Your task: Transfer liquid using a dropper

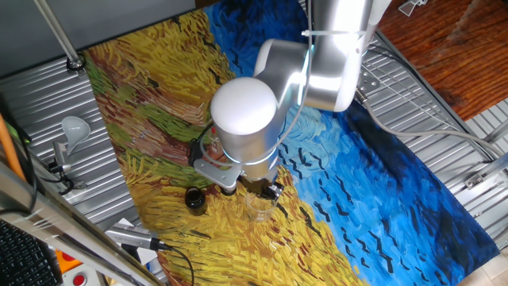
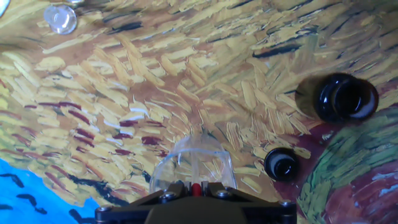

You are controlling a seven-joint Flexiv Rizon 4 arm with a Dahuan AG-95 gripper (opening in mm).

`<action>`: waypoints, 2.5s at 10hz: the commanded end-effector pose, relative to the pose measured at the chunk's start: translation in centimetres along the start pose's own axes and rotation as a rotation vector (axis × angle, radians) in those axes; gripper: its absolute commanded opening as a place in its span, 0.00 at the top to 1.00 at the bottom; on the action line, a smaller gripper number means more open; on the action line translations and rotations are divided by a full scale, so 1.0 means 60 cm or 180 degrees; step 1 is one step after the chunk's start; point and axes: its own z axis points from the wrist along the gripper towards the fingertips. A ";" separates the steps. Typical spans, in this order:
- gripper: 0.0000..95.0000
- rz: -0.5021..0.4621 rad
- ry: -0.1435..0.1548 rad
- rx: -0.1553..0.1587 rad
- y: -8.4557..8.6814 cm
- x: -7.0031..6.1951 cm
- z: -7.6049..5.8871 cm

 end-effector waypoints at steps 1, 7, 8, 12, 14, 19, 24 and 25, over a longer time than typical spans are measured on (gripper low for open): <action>1.00 0.0000 0.0001 -0.0003 0.000 -0.004 0.003; 0.80 -0.0020 -0.0025 -0.0015 0.000 -0.004 0.005; 0.80 -0.0029 -0.0029 -0.0014 0.000 -0.004 0.005; 0.80 -0.0061 -0.0030 -0.0011 -0.001 -0.004 0.005; 0.80 -0.0087 -0.0031 -0.0012 -0.004 0.000 0.003; 0.80 -0.0084 -0.0047 -0.0018 0.006 0.035 -0.001; 0.80 -0.0057 -0.0058 -0.0008 0.009 0.069 0.003; 0.80 -0.0056 -0.0058 -0.0009 0.008 0.073 0.001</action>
